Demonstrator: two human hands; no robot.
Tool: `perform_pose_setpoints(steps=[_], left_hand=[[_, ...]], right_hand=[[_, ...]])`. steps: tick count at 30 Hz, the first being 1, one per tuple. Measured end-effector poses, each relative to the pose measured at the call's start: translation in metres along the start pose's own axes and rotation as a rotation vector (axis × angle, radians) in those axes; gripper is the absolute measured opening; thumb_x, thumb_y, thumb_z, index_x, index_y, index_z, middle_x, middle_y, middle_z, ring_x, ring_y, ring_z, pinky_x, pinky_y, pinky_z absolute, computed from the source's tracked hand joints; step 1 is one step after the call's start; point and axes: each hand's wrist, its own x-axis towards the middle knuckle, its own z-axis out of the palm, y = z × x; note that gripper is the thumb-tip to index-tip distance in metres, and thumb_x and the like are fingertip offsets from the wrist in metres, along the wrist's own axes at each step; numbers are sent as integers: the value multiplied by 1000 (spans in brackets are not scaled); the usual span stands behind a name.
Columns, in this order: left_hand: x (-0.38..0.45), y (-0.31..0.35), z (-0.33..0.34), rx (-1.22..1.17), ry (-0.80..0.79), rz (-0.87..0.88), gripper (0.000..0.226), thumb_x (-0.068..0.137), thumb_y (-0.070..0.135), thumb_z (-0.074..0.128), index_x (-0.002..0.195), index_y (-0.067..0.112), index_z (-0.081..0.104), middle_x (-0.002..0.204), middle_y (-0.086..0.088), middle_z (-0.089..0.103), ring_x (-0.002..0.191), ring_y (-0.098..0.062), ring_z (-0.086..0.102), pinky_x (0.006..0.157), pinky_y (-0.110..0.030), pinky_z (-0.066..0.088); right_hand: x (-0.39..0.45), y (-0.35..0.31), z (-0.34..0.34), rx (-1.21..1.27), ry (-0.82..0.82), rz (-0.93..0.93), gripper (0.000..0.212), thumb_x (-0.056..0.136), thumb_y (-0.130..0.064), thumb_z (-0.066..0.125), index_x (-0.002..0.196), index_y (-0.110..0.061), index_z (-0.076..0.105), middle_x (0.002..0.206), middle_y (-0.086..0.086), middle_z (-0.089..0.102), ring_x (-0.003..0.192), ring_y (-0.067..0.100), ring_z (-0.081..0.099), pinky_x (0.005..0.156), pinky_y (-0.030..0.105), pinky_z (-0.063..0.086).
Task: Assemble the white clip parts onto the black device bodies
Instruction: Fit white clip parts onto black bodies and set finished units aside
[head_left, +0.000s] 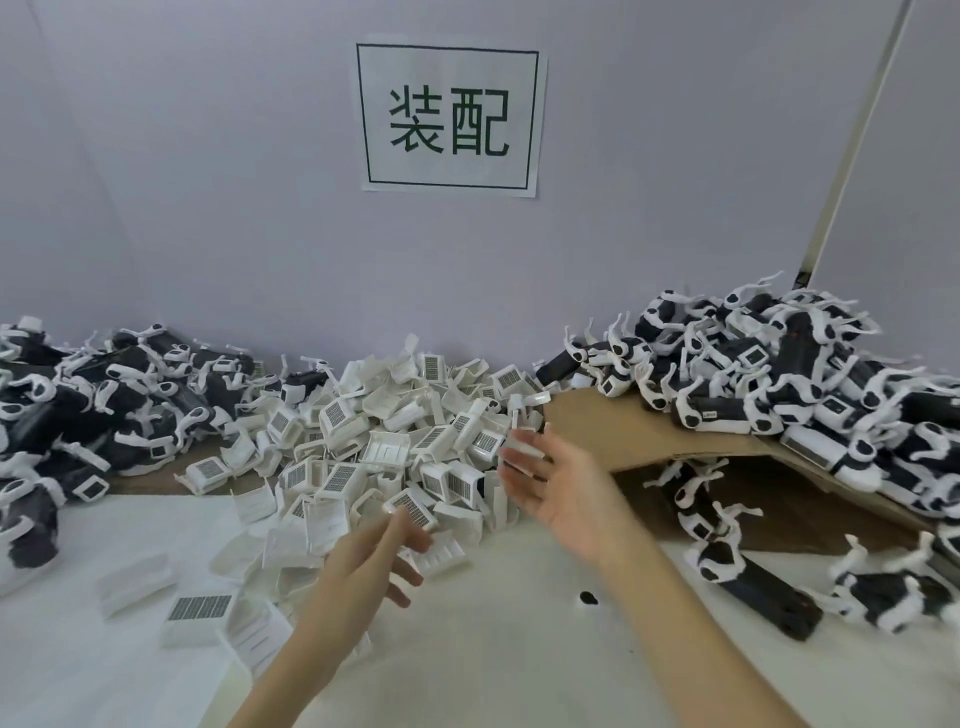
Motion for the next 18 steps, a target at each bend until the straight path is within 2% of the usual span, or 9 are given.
perform_pose_setpoints(steps=[3, 6, 8, 12, 14, 16, 18], left_hand=[[-2, -1, 3, 192, 59, 92, 36, 107, 40, 54, 96, 14, 76, 93, 5, 76, 79, -18, 70, 70, -42, 61], [-2, -2, 0, 518, 130, 303, 23, 108, 32, 58, 94, 21, 71, 92, 11, 69, 81, -7, 64, 73, -24, 52], [3, -1, -9, 642, 182, 360, 17, 107, 31, 60, 98, 21, 70, 97, 14, 62, 86, -7, 61, 77, -23, 49], [31, 7, -51, 697, 362, 285, 19, 106, 35, 60, 107, 18, 70, 105, 8, 60, 105, -16, 59, 89, -35, 48], [50, 10, -88, 907, 478, 214, 30, 107, 40, 54, 115, 15, 69, 117, -4, 60, 116, -25, 54, 96, -38, 44], [65, 13, -132, 1224, 538, 29, 38, 108, 41, 48, 129, 12, 62, 138, -17, 54, 131, -37, 46, 111, -49, 41], [71, 11, -178, 1491, 526, -235, 44, 107, 39, 48, 145, 16, 51, 162, -23, 33, 148, -48, 31, 121, -63, 28]], right_hand=[[-3, 47, 1, 65, 33, 88, 33, 102, -32, 61, 112, -4, 74, 94, 14, 75, 77, 25, 74, 68, 35, 62], [-3, 81, -6, 198, 10, 124, 33, 99, -32, 64, 112, -4, 76, 89, 11, 72, 74, 22, 72, 64, 31, 63], [-1, 93, -11, 249, -25, 135, 35, 101, -34, 63, 112, -4, 76, 89, 10, 72, 73, 22, 73, 64, 31, 64], [7, 100, -17, 286, -95, 126, 39, 96, -36, 63, 115, -4, 76, 91, 10, 72, 75, 22, 73, 65, 30, 63], [8, 101, -16, 298, -114, 123, 39, 96, -36, 62, 113, -5, 76, 91, 9, 71, 76, 20, 71, 65, 28, 63], [7, 101, -13, 308, -130, 120, 38, 99, -36, 58, 113, -6, 75, 92, 7, 71, 76, 19, 71, 65, 28, 63], [5, 101, -11, 315, -136, 121, 37, 101, -35, 56, 109, -6, 77, 90, 7, 71, 75, 19, 71, 65, 27, 63]])
